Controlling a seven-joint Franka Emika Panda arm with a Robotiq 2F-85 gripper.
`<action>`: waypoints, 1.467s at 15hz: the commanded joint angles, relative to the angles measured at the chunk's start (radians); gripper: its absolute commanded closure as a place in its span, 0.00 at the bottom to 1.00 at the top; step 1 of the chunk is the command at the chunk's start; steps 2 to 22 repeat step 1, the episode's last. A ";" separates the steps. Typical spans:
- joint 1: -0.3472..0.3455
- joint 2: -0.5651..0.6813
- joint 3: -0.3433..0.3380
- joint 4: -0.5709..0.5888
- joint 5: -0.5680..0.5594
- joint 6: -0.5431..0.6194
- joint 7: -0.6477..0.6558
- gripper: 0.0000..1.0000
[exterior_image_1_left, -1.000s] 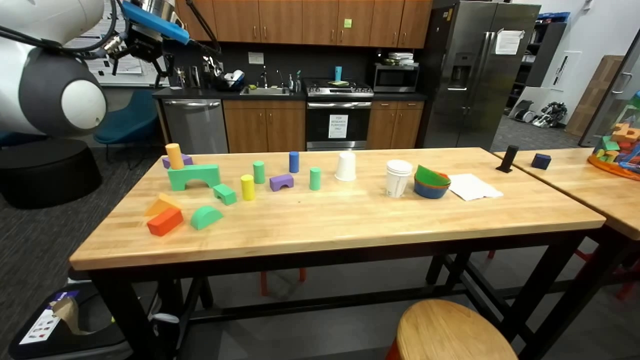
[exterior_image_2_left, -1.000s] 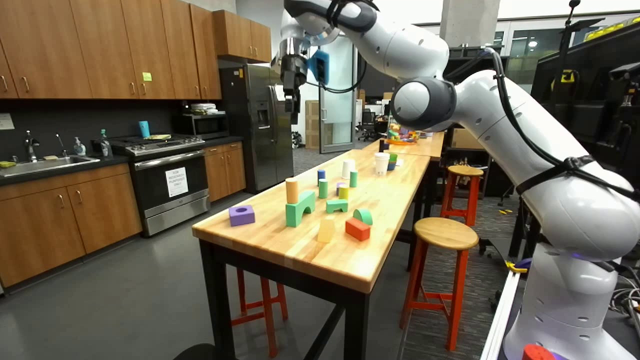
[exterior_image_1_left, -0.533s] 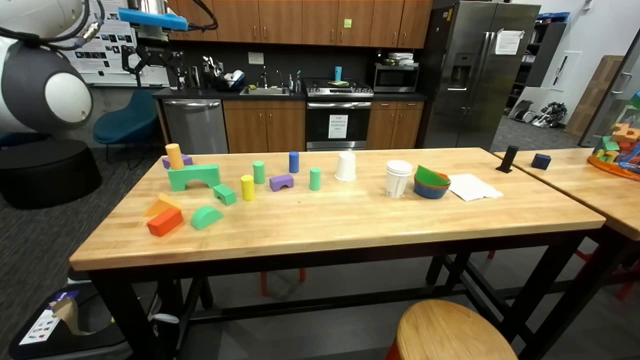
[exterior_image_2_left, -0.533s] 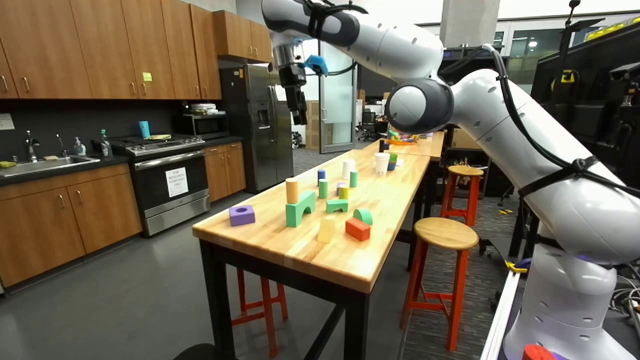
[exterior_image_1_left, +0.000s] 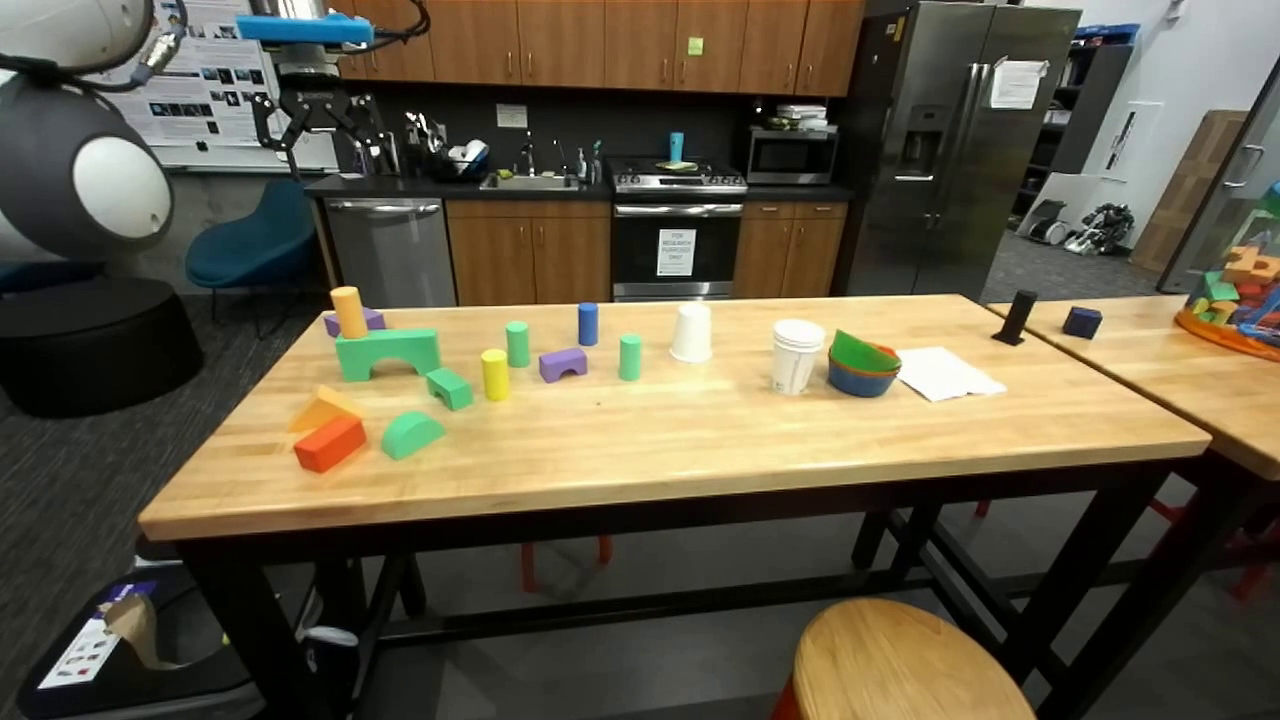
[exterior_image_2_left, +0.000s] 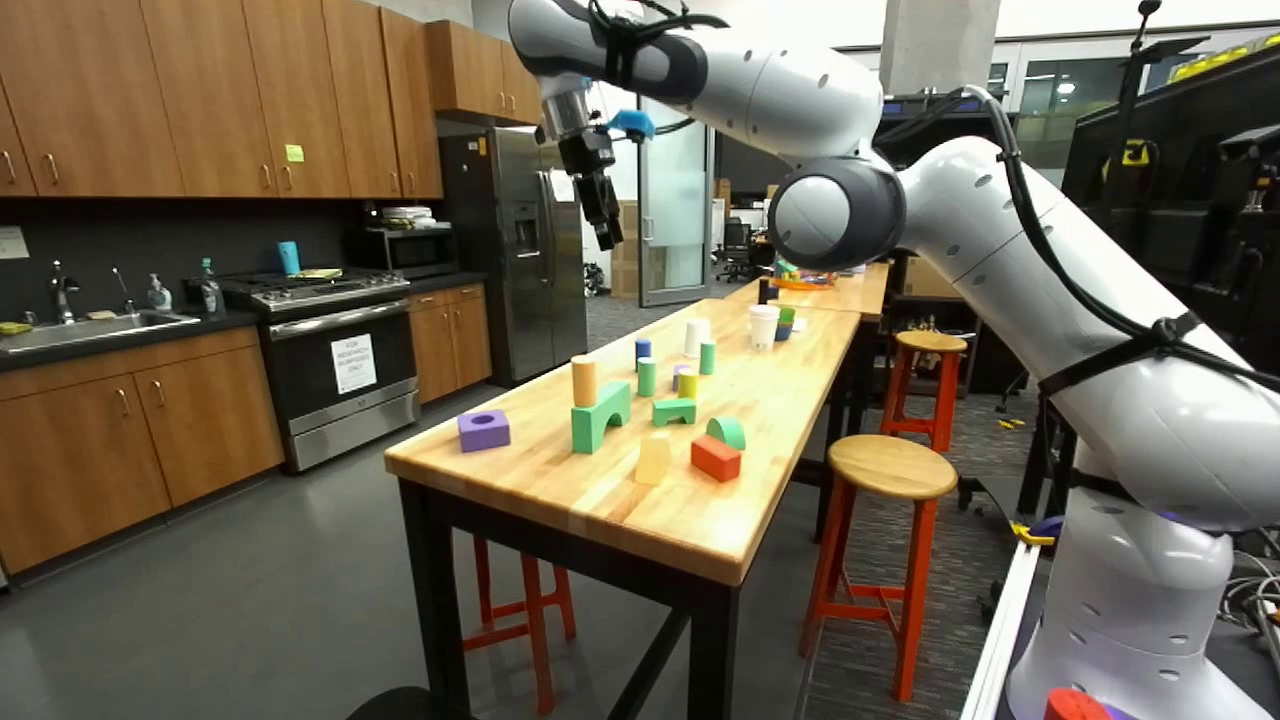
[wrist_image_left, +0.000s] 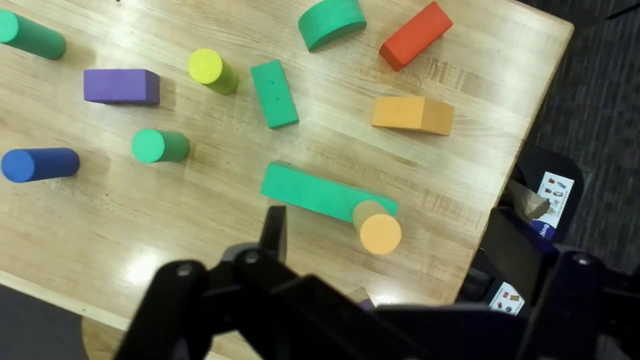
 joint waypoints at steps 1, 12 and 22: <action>0.001 -0.019 -0.001 -0.033 0.002 0.013 0.003 0.00; 0.001 -0.019 -0.001 -0.033 0.002 0.013 0.003 0.00; 0.001 -0.019 -0.001 -0.033 0.002 0.013 0.003 0.00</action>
